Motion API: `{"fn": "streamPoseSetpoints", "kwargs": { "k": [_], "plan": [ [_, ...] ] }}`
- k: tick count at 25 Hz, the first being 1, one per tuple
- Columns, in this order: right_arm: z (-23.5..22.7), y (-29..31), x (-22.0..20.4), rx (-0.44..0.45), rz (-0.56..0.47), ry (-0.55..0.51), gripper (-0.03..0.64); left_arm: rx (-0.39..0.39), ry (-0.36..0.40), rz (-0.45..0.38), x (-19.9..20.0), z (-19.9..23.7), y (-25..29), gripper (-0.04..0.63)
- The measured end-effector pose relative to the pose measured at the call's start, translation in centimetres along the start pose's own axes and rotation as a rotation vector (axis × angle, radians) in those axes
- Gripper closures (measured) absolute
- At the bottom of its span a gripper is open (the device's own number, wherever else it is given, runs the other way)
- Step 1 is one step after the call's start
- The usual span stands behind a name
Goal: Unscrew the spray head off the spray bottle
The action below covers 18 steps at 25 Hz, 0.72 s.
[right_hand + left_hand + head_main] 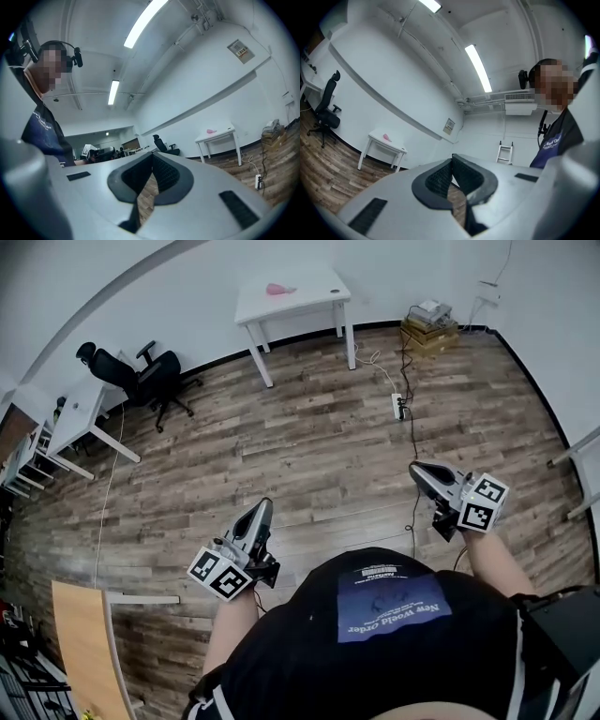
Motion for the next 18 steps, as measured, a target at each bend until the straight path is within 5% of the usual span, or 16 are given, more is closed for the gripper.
{"fn": "streamPoseSetpoints", "kwargs": {
  "k": [7,18],
  "plan": [
    [0.8,10.4,1.3,-0.008,-0.009,-0.009,0.623,0.013,-0.002,-0.021,6.4,8.0,-3.6,0.604],
    [-0.6,20.6,1.6,0.033,0.031,-0.005,0.623,0.067,-0.025,-0.069,11.0,16.2,-5.5,0.604]
  ]
}}
Point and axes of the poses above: the fingertips, and each gripper's own axes: y forward along the fingers, z to its left, x out of its top, the point moved 5 cm from there along -y, backward along the fingers, and after that the axes turned 13 degrees about -y, right-handed, at the moved point
